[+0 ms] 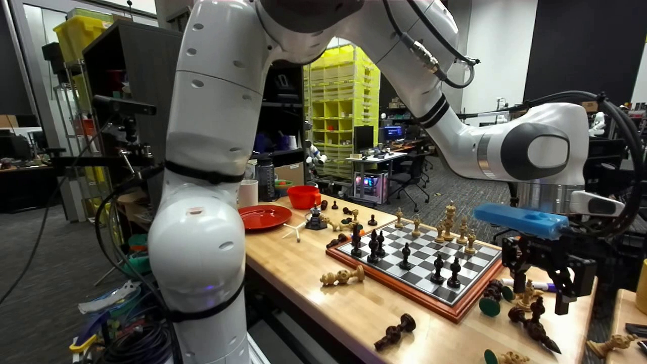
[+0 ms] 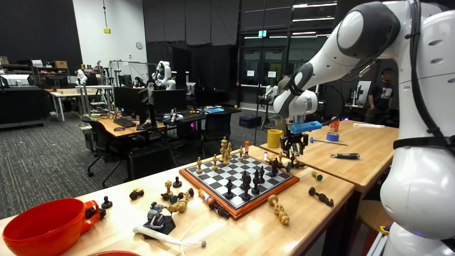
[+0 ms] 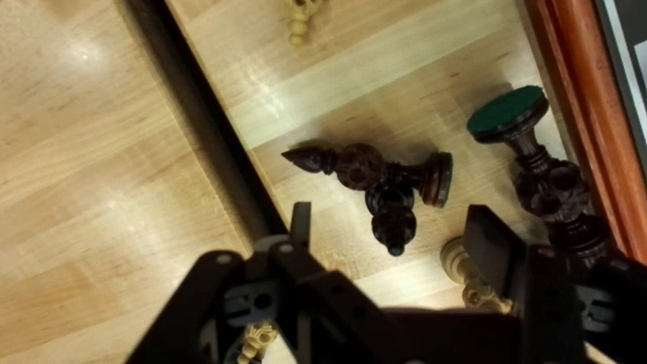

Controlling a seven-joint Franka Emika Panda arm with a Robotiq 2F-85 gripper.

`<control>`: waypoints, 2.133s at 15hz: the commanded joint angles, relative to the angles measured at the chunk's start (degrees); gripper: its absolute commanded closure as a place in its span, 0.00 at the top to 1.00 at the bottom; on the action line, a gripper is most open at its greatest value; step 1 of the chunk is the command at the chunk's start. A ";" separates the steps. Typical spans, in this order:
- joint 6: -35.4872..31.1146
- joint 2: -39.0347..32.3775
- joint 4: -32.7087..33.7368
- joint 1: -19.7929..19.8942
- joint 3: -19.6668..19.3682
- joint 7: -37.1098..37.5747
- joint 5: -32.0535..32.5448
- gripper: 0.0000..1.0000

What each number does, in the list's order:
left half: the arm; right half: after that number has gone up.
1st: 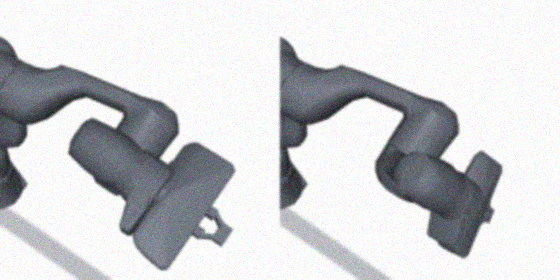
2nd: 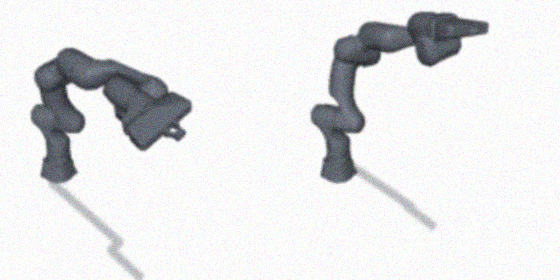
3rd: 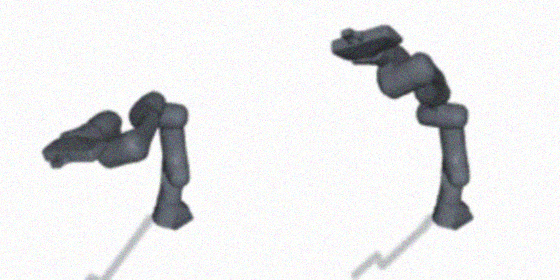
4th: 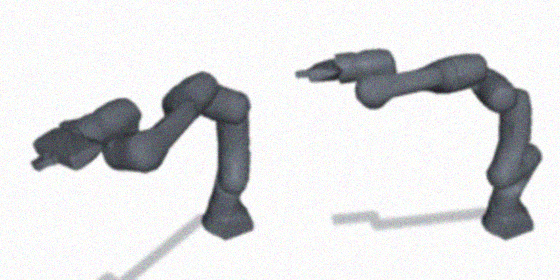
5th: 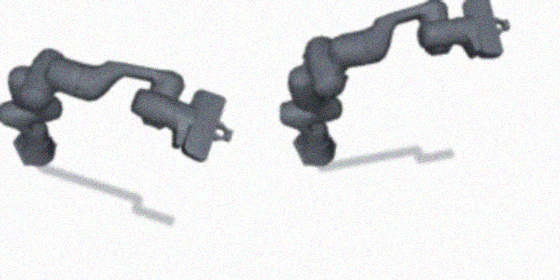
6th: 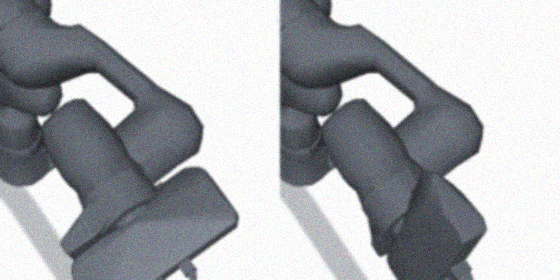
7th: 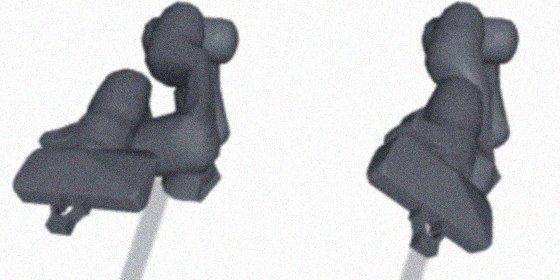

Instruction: Place a chess piece on the chessboard

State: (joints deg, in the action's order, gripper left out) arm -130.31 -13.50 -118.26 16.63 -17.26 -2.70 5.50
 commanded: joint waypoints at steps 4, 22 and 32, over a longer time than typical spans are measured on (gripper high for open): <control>1.39 -3.81 4.23 0.24 0.28 0.76 0.64 0.42; 3.61 17.23 -3.71 -2.97 2.58 -2.79 3.62 0.06; 8.02 32.00 -17.55 -9.40 9.26 -4.12 0.16 0.06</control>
State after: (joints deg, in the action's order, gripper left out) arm -123.13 14.43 -131.02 8.24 -9.11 -6.56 6.21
